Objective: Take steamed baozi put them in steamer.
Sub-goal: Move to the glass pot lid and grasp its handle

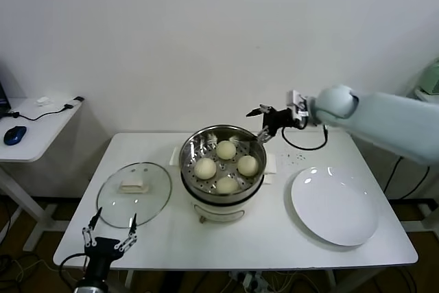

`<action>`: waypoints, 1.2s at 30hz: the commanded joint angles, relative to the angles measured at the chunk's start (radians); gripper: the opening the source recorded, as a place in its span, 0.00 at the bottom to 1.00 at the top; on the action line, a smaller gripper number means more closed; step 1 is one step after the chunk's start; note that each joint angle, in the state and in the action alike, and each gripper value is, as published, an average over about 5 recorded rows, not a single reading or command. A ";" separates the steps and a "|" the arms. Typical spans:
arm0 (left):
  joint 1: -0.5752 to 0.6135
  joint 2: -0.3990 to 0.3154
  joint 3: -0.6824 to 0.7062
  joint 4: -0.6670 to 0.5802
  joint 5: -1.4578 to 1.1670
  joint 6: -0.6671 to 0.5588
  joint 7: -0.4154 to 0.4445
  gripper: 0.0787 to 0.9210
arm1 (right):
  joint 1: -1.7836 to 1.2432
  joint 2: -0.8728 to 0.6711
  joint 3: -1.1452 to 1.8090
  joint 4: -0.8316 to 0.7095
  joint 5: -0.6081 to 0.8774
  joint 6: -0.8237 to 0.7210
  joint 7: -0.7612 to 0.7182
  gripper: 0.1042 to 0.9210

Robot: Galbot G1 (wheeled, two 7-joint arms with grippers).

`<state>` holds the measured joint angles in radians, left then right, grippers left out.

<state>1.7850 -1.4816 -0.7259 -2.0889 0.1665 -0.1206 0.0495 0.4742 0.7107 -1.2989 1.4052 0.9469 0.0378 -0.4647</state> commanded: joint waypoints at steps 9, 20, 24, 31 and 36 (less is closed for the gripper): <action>-0.008 -0.023 -0.060 -0.069 0.313 0.026 0.043 0.88 | -1.244 -0.100 1.350 0.244 -0.200 0.040 0.343 0.88; -0.124 0.084 -0.030 -0.033 0.971 0.126 -0.039 0.88 | -1.623 0.097 1.697 0.246 -0.291 0.010 0.359 0.88; -0.206 0.116 0.019 0.089 1.108 0.100 -0.055 0.88 | -1.689 0.137 1.740 0.237 -0.341 0.022 0.350 0.88; -0.330 0.127 0.044 0.302 1.246 0.081 -0.059 0.88 | -1.745 0.183 1.791 0.229 -0.381 0.035 0.345 0.88; -0.406 0.133 0.070 0.431 1.234 0.101 -0.074 0.88 | -1.765 0.218 1.829 0.210 -0.413 0.041 0.333 0.88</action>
<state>1.5357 -1.3772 -0.6983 -1.9119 1.1885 -0.0387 -0.0011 -1.1269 0.8452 0.3638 1.6211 0.6092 0.0711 -0.1365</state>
